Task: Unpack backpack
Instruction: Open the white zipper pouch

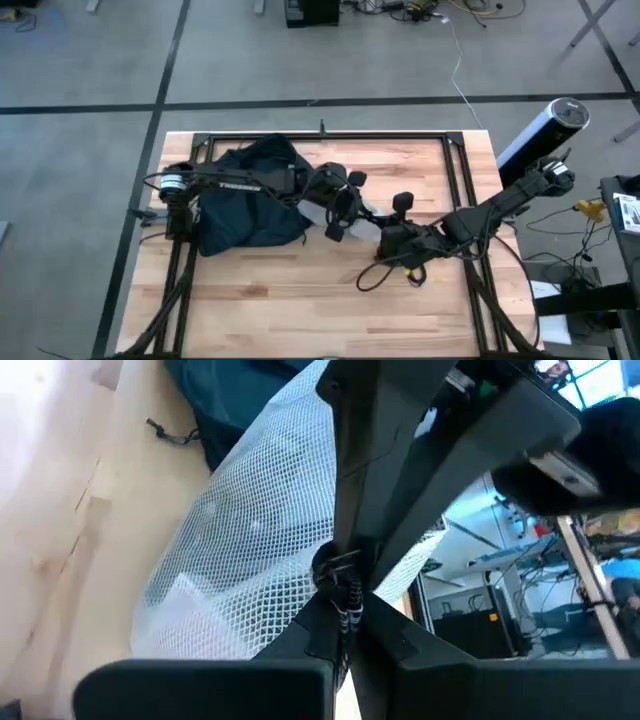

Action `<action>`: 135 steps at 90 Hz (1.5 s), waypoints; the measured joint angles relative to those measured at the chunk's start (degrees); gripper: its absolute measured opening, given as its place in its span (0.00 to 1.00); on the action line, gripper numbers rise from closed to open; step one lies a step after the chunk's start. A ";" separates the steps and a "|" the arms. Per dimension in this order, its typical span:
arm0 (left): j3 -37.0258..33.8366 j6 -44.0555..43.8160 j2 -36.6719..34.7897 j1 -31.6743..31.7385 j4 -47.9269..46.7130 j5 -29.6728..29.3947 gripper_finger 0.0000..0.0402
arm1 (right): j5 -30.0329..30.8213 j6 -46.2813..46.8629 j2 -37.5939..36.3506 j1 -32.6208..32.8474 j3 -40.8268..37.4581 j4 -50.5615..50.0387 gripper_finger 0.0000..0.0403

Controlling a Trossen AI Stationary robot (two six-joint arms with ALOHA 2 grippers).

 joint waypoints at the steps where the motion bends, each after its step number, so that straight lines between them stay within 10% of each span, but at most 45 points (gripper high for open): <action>1: 0.00 0.05 -0.15 0.00 -0.49 -0.28 0.01 | 0.34 0.24 -0.01 0.05 0.01 0.04 0.00; 47: -0.13 0.00 -6.98 0.05 -23.00 -26.10 0.00 | 1.70 4.08 -9.99 5.64 1.12 -1.91 0.00; 74: -0.15 -4.34 -13.74 -0.01 -35.51 -31.57 0.00 | 3.61 9.09 -11.46 5.63 0.91 -9.42 0.00; 94: -0.23 -11.19 -19.10 0.67 -46.91 -42.96 0.00 | 16.19 13.83 -12.72 5.64 0.78 -15.84 0.00; 115: -3.53 -14.61 -26.27 1.14 -45.99 -49.76 0.00 | 32.10 18.29 -16.34 5.60 0.78 -22.55 0.00; 135: -13.11 -17.10 -34.08 1.16 -32.30 -47.59 0.00 | 27.06 29.32 -17.30 5.60 -1.74 -27.60 0.00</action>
